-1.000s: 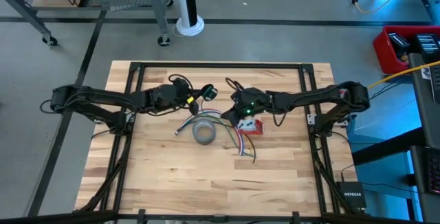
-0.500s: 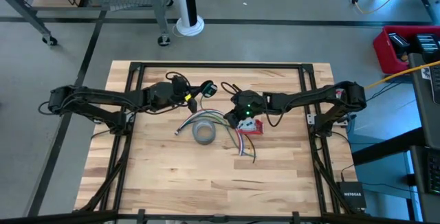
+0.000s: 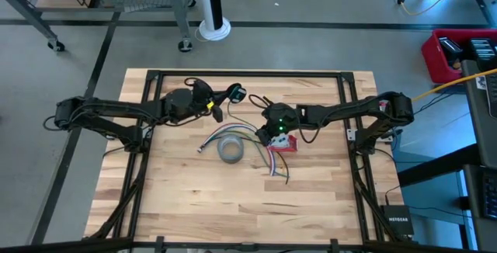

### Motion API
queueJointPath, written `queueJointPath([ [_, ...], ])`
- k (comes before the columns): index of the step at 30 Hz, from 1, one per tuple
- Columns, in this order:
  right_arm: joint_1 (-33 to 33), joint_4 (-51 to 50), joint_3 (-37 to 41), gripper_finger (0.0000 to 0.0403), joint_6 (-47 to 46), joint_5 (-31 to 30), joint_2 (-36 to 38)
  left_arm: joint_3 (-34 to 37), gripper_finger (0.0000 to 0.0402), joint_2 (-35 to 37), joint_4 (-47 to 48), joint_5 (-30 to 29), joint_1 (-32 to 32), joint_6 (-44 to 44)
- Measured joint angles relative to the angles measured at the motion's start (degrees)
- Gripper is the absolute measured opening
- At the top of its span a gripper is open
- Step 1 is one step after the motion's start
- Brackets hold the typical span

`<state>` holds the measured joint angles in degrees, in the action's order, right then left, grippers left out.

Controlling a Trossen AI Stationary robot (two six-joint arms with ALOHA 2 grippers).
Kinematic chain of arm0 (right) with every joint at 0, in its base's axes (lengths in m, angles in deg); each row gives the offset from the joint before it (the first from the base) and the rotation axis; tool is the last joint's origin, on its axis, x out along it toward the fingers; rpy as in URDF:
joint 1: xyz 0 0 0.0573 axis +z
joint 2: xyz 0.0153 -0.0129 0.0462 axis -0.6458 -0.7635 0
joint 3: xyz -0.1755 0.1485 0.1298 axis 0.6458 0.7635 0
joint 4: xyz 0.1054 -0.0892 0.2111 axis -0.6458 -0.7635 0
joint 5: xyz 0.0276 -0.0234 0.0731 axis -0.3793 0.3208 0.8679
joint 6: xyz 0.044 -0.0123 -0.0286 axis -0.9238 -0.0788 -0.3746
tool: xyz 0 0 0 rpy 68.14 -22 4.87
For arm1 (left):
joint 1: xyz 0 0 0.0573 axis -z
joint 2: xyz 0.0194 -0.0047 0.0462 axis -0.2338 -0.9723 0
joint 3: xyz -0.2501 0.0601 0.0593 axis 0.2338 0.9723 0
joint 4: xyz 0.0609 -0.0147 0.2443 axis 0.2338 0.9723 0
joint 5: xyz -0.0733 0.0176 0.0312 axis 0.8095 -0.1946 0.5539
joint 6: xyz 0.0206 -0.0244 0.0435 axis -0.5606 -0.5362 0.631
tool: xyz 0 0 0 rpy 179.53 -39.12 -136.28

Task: Coil cords
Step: Coil the green wire onto the black spool

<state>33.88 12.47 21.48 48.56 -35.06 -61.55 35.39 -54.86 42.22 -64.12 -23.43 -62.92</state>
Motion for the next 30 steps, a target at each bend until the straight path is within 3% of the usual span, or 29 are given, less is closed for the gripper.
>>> queueJointPath([
  [10, 0.0, -4.6, 0.0, 0.0076, 0.0, -7.7, 0.0, 0.0, 0.0, 1.3, 1.7, 0.0, 0.1, -0.1],
  [19, 0.0, -2.5, 0.0, 0.0076, -0.1, -7.9, 0.0, 0.0, 0.0, 4.8, 4.7, 0.0, 0.0, -0.4],
  [26, 0.0, 1.1, 0.0, 0.0076, -0.7, 0.5, 0.0, 0.0, 0.0, 4.7, 5.7, 0.0, 0.1, -0.5],
  [30, 0.0, 1.8, 0.0, 0.0076, -0.8, 1.6, 0.0, 0.0, 0.0, 4.7, 5.5, 0.0, 0.1, -0.6],
])
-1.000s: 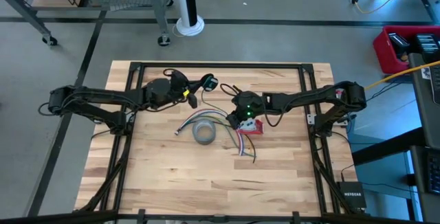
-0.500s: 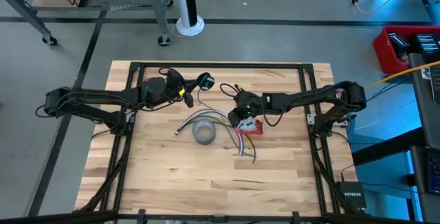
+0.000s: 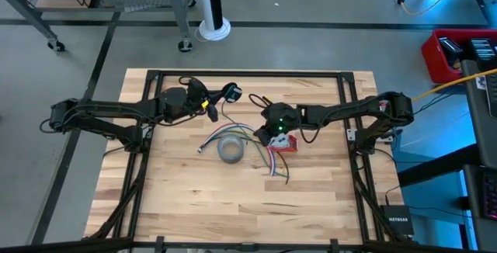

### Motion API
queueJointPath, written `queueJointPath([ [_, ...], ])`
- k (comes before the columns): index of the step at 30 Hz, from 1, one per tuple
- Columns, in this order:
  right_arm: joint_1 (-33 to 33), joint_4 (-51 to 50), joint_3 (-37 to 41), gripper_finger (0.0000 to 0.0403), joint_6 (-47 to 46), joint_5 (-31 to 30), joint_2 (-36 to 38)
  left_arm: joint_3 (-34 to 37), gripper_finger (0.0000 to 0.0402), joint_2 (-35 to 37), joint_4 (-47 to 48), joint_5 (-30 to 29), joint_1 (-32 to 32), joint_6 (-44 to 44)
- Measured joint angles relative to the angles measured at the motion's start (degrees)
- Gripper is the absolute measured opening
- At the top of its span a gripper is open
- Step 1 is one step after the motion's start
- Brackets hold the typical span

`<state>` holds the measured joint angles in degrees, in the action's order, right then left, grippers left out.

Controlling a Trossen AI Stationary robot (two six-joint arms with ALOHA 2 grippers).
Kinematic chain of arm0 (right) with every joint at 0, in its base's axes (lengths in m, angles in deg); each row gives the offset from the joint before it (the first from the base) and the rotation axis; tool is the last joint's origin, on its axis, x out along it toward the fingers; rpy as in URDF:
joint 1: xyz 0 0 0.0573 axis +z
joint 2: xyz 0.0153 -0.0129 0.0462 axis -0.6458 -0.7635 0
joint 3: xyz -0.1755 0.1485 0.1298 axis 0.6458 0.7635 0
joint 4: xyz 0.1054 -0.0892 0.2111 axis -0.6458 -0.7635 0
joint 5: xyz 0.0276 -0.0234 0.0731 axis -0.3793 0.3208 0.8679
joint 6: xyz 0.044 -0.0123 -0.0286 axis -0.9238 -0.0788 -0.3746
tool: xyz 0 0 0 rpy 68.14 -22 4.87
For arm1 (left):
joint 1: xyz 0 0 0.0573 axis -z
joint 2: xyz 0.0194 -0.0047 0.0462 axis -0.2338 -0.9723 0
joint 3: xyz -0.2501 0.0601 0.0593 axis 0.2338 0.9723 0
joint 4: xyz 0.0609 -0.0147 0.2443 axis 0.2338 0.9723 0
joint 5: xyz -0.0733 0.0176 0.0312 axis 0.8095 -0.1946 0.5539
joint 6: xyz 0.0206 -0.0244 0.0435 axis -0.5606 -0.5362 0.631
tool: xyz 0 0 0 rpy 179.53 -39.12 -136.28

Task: Coil cords
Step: Coil the green wire onto the black spool

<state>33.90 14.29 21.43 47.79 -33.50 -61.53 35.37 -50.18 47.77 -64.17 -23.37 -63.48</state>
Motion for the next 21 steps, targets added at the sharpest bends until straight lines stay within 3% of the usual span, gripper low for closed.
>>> queueJointPath([
  [21, 1.1, 8.5, 0.0, 0.0076, -4.6, 0.0, -5.1, 0.0, 0.0, 0.0, -0.3, 0.0, 0.0, 0.0],
])
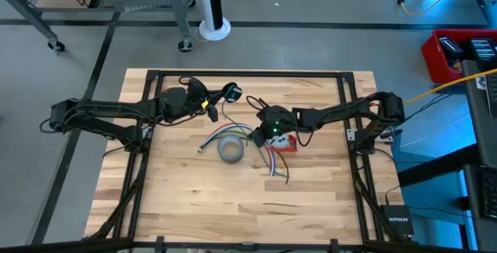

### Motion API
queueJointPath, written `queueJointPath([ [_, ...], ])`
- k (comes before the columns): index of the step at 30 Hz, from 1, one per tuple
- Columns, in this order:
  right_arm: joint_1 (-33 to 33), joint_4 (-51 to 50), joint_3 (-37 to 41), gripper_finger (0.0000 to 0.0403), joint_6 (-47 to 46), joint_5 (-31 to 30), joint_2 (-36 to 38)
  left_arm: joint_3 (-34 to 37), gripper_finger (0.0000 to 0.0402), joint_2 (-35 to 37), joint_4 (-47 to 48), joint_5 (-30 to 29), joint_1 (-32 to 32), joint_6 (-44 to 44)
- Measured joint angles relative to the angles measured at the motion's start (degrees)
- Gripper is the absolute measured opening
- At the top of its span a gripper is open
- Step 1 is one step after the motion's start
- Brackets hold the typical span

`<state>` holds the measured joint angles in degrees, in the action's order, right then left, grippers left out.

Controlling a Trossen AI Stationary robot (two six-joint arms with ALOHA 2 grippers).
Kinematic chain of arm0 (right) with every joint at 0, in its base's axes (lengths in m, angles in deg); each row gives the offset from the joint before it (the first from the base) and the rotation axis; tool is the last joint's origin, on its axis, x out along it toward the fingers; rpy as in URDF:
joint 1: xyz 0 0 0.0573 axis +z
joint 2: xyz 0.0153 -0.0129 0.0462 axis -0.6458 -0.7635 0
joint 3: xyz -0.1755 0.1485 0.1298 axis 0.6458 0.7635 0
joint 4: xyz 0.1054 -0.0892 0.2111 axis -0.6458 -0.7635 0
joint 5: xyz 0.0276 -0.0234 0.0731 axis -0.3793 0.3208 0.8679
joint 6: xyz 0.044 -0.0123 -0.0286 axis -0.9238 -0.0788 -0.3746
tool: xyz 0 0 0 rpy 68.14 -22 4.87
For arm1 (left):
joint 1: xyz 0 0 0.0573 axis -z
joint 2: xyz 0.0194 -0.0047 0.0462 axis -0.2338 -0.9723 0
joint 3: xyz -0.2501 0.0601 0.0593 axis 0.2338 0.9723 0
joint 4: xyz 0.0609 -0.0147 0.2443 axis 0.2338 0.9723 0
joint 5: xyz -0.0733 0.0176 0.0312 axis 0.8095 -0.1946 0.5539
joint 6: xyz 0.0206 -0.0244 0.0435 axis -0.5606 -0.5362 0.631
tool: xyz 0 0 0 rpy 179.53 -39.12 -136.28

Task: Coil cords
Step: Coil the green wire onto the black spool

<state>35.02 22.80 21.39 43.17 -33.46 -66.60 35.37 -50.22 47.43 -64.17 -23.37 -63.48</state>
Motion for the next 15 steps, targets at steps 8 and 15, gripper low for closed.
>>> queueJointPath([
  [8, 0.9, 3.5, 0.0, 0.0076, -0.6, 0.7, -1.7, 0.0, 0.0, 0.0, -0.1, 0.0, 0.0, 0.0],
  [15, 1.1, 4.0, 0.0, 0.0076, -1.0, 1.0, -3.4, 0.0, 0.0, 0.0, -0.1, 0.0, 0.0, 0.0],
])
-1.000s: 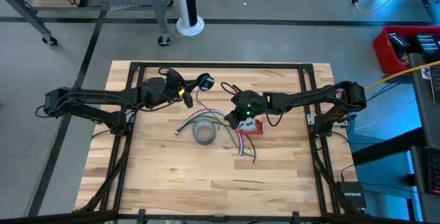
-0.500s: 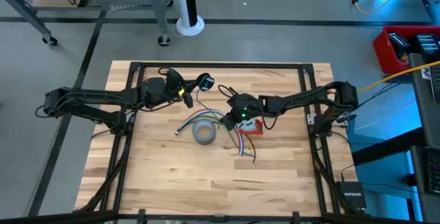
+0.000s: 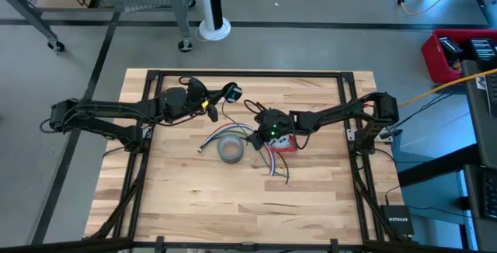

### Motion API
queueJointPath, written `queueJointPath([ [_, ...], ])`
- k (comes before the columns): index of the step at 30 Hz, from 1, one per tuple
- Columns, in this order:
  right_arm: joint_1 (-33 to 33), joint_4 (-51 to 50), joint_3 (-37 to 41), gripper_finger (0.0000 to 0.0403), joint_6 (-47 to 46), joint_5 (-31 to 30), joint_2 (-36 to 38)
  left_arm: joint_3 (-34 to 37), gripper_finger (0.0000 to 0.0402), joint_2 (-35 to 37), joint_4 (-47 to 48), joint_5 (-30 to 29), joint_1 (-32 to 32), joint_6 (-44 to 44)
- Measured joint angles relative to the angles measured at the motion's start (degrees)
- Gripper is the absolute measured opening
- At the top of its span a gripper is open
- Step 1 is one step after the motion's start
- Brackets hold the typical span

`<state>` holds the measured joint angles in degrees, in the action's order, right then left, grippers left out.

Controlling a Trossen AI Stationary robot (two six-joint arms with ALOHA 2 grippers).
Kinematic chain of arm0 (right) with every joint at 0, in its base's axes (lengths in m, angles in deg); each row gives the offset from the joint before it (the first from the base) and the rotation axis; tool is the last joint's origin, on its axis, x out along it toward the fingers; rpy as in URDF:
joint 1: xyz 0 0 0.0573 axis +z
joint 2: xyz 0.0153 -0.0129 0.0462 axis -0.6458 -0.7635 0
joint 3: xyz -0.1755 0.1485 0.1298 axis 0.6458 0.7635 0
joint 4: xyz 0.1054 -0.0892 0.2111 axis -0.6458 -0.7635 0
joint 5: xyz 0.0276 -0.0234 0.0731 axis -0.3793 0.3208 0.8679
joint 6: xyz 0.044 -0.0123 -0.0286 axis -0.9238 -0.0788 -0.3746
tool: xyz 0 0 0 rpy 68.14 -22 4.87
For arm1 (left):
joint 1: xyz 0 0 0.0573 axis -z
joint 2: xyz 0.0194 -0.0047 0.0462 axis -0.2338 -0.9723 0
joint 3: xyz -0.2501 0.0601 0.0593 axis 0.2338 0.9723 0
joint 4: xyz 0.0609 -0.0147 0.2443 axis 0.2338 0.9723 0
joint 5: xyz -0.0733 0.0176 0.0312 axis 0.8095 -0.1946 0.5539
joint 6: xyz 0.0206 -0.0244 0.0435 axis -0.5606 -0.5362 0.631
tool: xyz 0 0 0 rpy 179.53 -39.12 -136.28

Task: Coil cords
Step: Coil the green wire onto the black spool

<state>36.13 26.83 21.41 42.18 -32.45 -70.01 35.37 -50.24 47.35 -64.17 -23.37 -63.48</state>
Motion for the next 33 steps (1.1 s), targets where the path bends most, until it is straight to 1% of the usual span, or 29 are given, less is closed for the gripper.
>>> queueJointPath([
  [4, 0.0, 0.2, 0.0, 0.0076, -0.1, 0.0, 0.0, 0.0, 0.0, 0.0, 0.0, 0.0, 0.0, 0.0],
  [6, 0.0, 0.2, 0.0, 0.0069, -0.2, 0.0, 0.0, 0.0, 0.0, 0.0, 0.1, 0.0, 0.0, 0.0],
  [8, 0.0, 0.2, 0.0, 0.0053, -0.2, 0.0, 0.0, 0.0, 0.0, 0.0, 0.1, 0.0, 0.0, 0.0],
  [11, 0.0, 0.1, 0.0, 0.0018, -0.1, 0.0, 0.0, 0.0, 0.0, 0.0, 0.1, 0.0, 0.0, 0.0],
  [13, 0.0, 0.1, 0.0, 0.001, -0.1, 0.0, 0.0, 0.0, 0.0, 0.0, 0.1, 0.0, 0.0, 0.0],
  [17, 0.0, -0.1, 0.0, 0.002, -0.1, -1.7, 0.0, 0.0, 0.0, 0.0, 0.3, 0.0, 0.0, 0.0],
  [20, -0.2, -0.2, 0.0, 0.001, 0.3, -3.8, 0.0, 0.0, 0.0, 0.0, 0.6, 0.0, 0.1, 0.0],
  [23, -1.3, -0.5, 0.0, 0.0008, 0.6, -4.1, 0.3, 0.0, 0.0, 0.0, 0.6, 0.0, 0.2, 0.0],
  [28, -3.9, -3.4, 0.1, 0.0008, 0.5, -4.6, 2.7, 0.0, 0.0, 0.0, 0.8, 0.0, 0.9, 0.3],
  [33, -6.4, -6.5, 0.1, 0.0007, 3.0, -7.8, 5.5, 0.0, 0.0, 0.0, 2.4, 0.0, 1.4, -0.1],
])
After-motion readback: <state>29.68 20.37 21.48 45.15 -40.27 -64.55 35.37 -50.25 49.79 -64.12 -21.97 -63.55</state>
